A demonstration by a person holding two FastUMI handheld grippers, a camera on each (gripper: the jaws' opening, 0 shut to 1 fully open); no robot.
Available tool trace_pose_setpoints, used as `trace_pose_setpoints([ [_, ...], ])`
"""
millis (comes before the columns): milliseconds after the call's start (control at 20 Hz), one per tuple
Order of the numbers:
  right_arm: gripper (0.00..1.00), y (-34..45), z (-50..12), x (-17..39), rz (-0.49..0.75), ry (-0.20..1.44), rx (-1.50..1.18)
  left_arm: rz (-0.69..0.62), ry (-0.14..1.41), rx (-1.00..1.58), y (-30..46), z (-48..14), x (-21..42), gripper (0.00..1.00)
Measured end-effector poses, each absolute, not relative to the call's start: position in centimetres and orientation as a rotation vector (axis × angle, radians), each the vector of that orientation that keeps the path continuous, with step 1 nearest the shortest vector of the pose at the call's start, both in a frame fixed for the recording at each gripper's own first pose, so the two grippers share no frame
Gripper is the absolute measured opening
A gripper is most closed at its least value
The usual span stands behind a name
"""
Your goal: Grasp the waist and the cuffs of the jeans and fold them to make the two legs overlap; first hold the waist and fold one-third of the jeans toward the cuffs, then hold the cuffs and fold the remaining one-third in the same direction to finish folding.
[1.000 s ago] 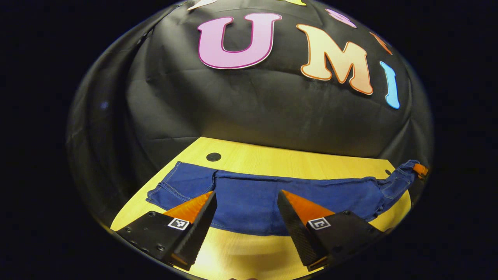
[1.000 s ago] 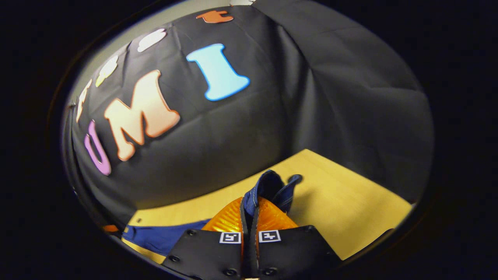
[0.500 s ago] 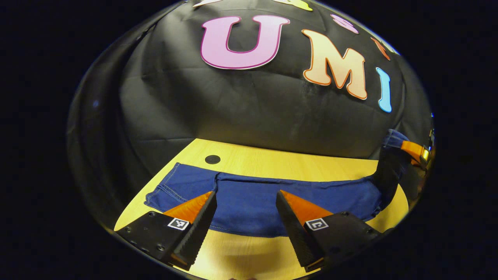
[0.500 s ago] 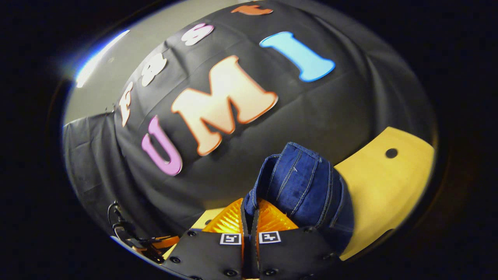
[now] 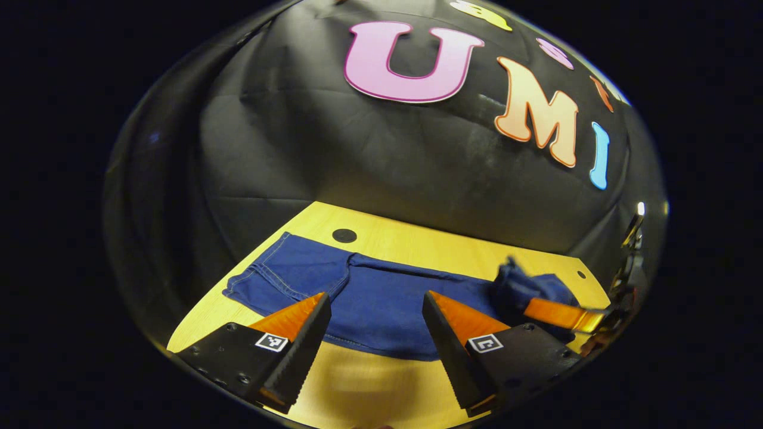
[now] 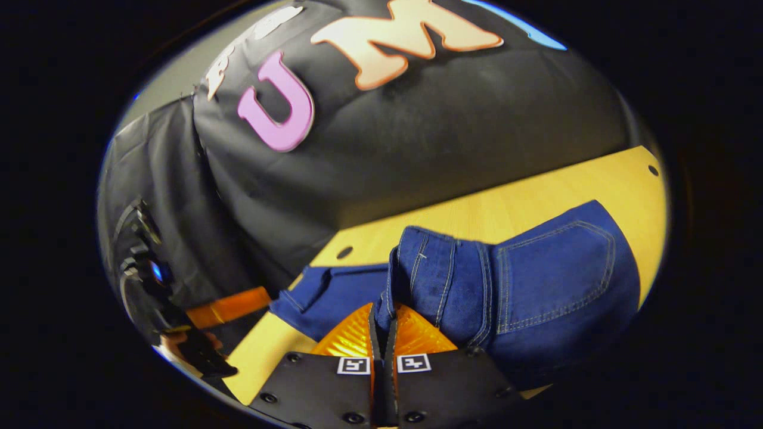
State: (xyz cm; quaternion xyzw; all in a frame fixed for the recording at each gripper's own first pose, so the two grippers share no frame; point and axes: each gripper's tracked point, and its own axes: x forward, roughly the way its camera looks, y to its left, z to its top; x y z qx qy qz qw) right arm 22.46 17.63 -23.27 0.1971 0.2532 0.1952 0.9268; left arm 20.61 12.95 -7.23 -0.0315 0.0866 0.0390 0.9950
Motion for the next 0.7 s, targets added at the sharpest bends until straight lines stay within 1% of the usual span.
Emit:
trace_pose_setpoints([
  [100,0.02,18.4,-24.5,22.1,0.378,0.562,0.358,0.096,0.173,-0.065,14.2,-7.4,20.3,0.93],
  [150,0.02,18.6,-23.9,22.0,0.381,0.566,0.343,0.103,0.173,-0.063,14.8,-7.4,20.2,0.94],
  [200,0.03,18.3,-23.0,22.4,0.38,0.544,0.322,0.112,0.173,-0.061,15.4,-7.5,20.1,0.93],
  [400,0.02,18.2,-23.6,22.2,0.368,0.531,0.22,0.173,0.19,-0.07,18.1,-8.3,19.8,0.93],
  [550,0.03,18.0,-23.6,22.2,0.342,0.581,0.21,0.212,0.22,-0.065,20.0,-9.3,19.5,0.93],
  [650,0.01,18.1,-23.8,22.2,0.339,0.606,0.21,0.246,0.237,-0.047,21.6,-10.0,19.4,0.93],
  [700,0.03,18.2,-23.8,22.3,0.338,0.619,0.208,0.262,0.246,-0.043,22.6,-10.4,19.6,0.93],
])
